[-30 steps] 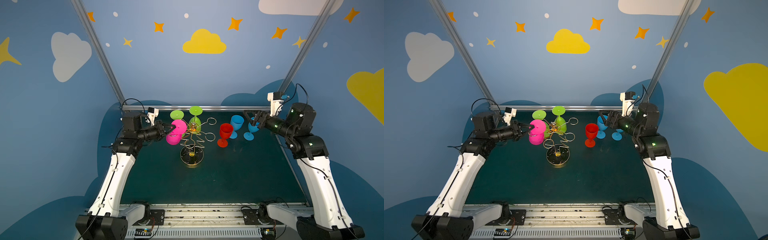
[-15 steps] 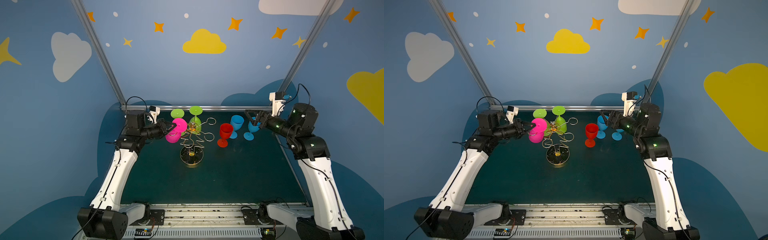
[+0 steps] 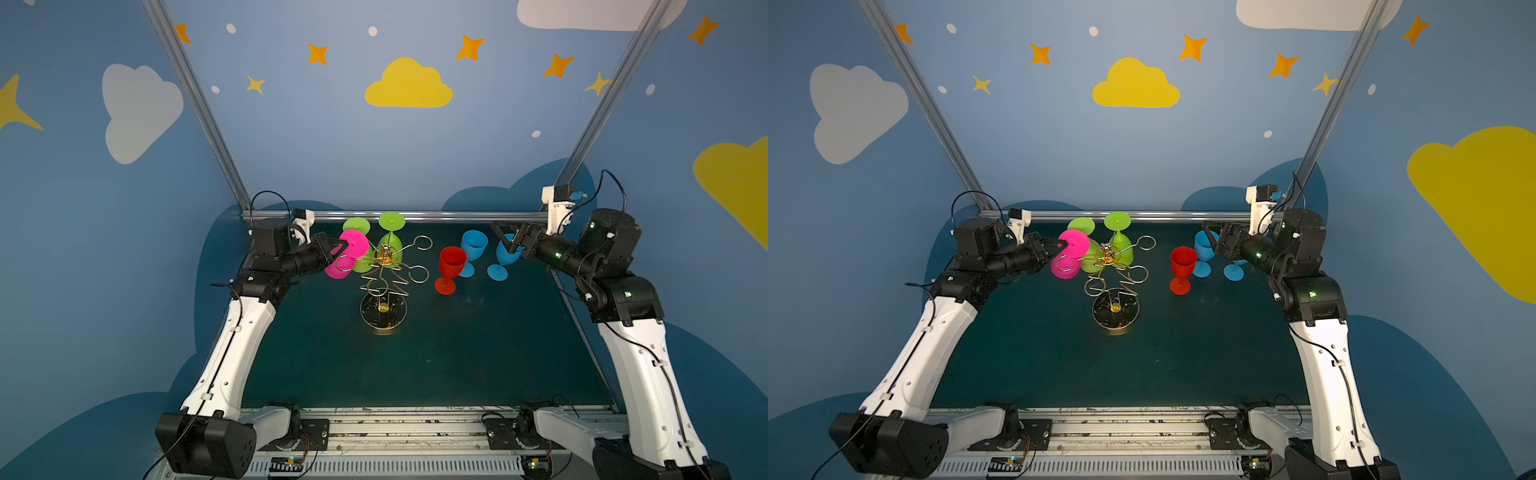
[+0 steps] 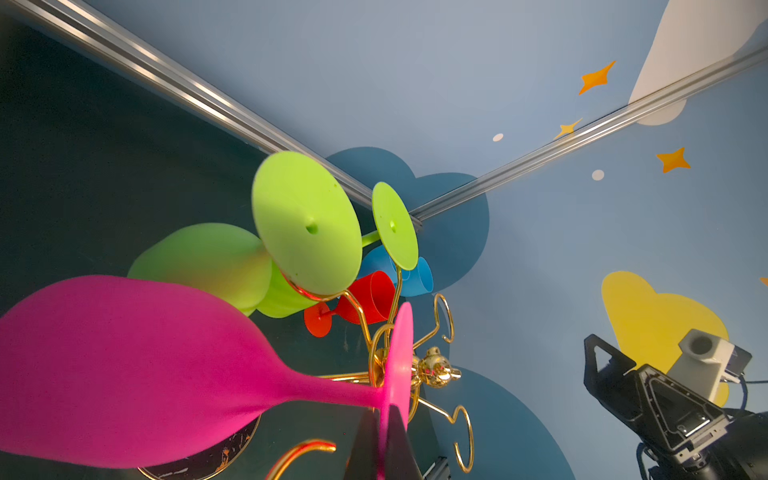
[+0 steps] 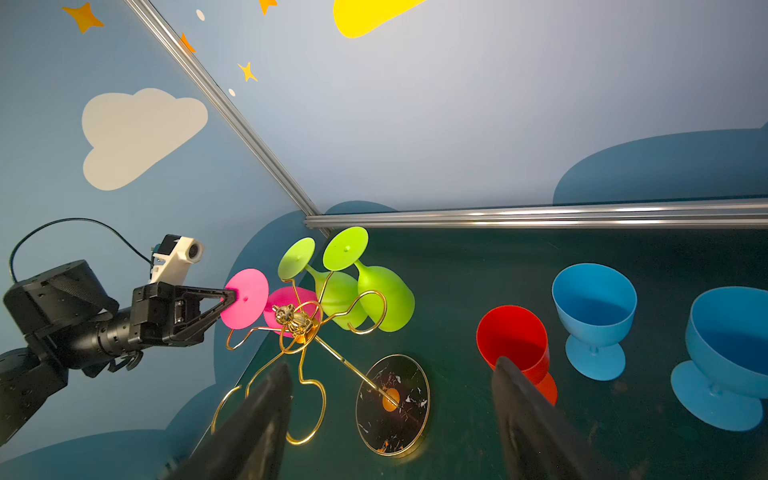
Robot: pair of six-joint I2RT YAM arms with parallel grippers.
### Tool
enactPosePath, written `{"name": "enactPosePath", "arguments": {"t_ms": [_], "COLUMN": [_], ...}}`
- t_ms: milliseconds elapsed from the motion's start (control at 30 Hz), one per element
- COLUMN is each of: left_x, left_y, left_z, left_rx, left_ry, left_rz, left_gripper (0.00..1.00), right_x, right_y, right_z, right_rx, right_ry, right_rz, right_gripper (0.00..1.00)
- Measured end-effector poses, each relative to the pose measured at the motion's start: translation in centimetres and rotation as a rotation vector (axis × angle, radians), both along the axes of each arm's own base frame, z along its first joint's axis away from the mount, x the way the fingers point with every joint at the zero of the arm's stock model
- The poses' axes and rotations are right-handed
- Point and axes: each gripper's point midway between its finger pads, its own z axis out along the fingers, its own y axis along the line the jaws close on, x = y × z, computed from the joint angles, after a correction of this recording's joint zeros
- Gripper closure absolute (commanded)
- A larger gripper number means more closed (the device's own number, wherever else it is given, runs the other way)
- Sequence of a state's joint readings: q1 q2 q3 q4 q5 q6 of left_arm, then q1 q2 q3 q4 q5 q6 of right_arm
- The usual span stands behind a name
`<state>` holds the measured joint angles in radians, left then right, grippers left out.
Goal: Take the wine glass off the wine glass rack
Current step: 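Pull the magenta glass off its rack hook and lift it with the left gripper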
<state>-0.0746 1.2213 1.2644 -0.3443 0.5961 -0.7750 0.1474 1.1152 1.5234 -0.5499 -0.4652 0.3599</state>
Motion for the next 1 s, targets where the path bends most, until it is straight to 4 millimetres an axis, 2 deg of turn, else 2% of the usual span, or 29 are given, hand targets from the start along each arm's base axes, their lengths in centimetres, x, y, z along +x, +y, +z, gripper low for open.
{"name": "enactPosePath", "arguments": {"t_ms": [167,233,333,433,500,567,700,800,900,1000], "left_x": [0.5,0.7,0.5,0.1,-0.1,-0.3,-1.2,-1.8,-1.8,-2.0], "left_y": [1.5,2.8,5.9,9.0,10.7,11.3,10.6,9.4,7.5,5.2], "left_z": [0.1,0.3,1.4,3.5,6.0,9.0,15.2,18.2,19.8,20.3], "left_rx": [-0.001,-0.006,-0.028,-0.067,-0.1,-0.128,-0.195,-0.272,-0.324,-0.361], "left_ry": [-0.001,-0.004,-0.023,-0.056,-0.1,-0.159,-0.288,-0.34,-0.345,-0.32], "left_rz": [0.048,0.083,0.164,0.239,0.273,0.275,0.21,0.139,0.055,-0.026], "left_gripper": [0.97,0.97,0.97,0.97,0.97,0.97,0.97,0.97,0.97,0.97], "right_x": [-0.2,-0.3,-0.5,-0.5,-0.5,-0.5,-0.7,-0.9,-1.3,-1.7], "right_y": [-0.2,-0.3,-0.4,-0.3,-0.2,-0.1,0.5,1.6,3.8,6.5], "right_z": [0.1,0.1,0.2,0.1,0.1,0.3,1.4,2.3,3.0,3.6], "right_rx": [0.0,0.0,-0.002,-0.008,-0.015,-0.017,-0.021,-0.031,-0.051,-0.08], "right_ry": [-0.005,-0.008,-0.013,-0.017,-0.023,-0.038,-0.095,-0.158,-0.219,-0.282], "right_rz": [-0.004,-0.007,-0.008,-0.003,0.005,0.017,0.056,0.104,0.18,0.27], "right_gripper": [0.25,0.25,0.25,0.25,0.25,0.25,0.25,0.25,0.25,0.24]}}
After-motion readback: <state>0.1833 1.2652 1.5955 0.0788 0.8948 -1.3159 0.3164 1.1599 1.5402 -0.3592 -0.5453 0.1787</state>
